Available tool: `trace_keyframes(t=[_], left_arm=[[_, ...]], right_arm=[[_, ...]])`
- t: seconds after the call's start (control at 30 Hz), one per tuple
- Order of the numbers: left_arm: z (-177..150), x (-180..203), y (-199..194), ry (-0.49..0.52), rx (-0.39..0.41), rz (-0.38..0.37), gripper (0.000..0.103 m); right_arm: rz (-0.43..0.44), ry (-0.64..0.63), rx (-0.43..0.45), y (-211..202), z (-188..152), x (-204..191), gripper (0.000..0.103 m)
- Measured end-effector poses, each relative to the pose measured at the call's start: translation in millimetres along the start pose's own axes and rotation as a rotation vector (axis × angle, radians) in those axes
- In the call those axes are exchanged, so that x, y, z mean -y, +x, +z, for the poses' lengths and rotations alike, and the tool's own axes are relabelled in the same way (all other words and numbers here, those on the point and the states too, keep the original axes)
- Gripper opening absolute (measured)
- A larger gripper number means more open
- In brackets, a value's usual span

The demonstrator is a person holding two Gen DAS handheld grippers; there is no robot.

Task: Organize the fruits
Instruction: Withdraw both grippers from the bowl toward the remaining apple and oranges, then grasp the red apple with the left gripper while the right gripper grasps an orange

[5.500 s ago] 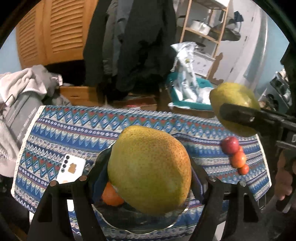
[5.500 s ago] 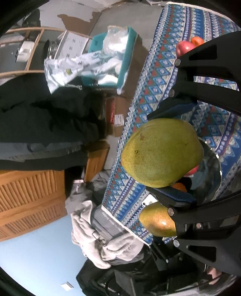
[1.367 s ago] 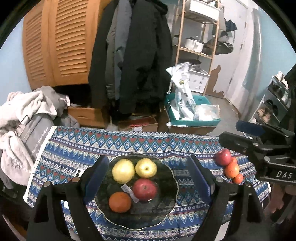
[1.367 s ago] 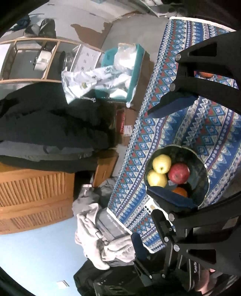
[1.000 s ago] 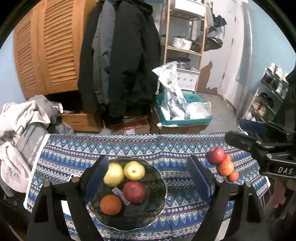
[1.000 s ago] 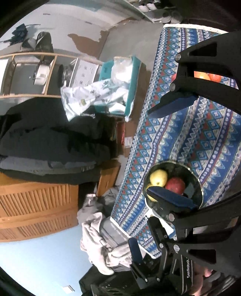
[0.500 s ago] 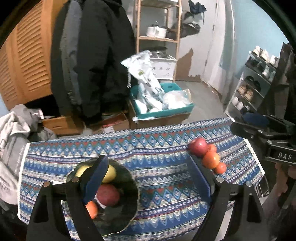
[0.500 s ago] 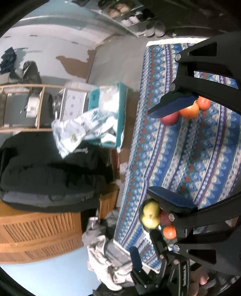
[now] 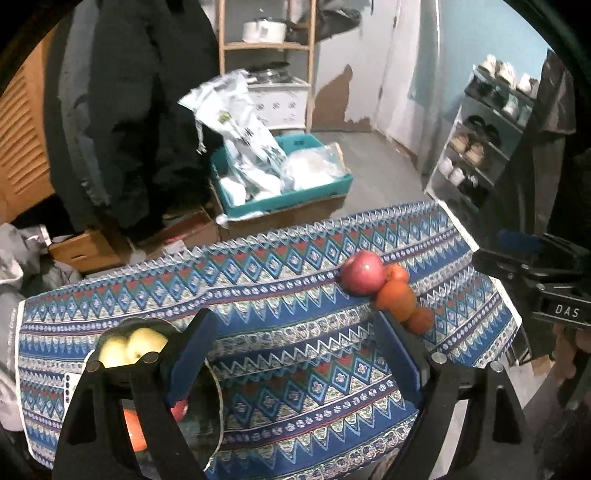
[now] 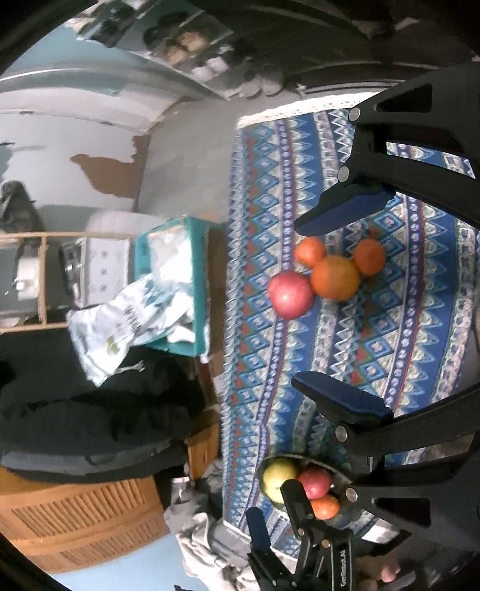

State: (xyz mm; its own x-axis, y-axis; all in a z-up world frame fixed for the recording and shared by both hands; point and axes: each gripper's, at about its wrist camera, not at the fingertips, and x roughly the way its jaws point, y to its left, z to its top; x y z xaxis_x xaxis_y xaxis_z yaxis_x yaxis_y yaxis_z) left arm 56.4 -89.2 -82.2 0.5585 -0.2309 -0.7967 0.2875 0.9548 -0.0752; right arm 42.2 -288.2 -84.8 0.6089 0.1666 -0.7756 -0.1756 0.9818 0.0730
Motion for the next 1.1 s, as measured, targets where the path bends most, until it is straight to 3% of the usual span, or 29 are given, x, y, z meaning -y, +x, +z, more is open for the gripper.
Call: trace_keyframes(t=[0.37, 0.57, 0.83, 1.1], left_arm=[[-8, 20, 61, 0.082, -0.099, 0.021, 0.088], [-15, 21, 91, 0.068, -0.155, -0.013, 0.088], [-24, 19, 125, 0.043, -0.22, -0.009, 0.088], [-26, 17, 140, 0.031, -0.251, -0.01, 0.088]], right_arm=[[-0.027, 0.072, -0.192, 67, -42, 46, 0.076], [-0.024, 0.113, -0.271, 97, -60, 64, 0.076], [-0.024, 0.101, -0.369, 135, -76, 68, 0.076], [-0.02, 0.08, -0.412, 159, -87, 68, 0.067]])
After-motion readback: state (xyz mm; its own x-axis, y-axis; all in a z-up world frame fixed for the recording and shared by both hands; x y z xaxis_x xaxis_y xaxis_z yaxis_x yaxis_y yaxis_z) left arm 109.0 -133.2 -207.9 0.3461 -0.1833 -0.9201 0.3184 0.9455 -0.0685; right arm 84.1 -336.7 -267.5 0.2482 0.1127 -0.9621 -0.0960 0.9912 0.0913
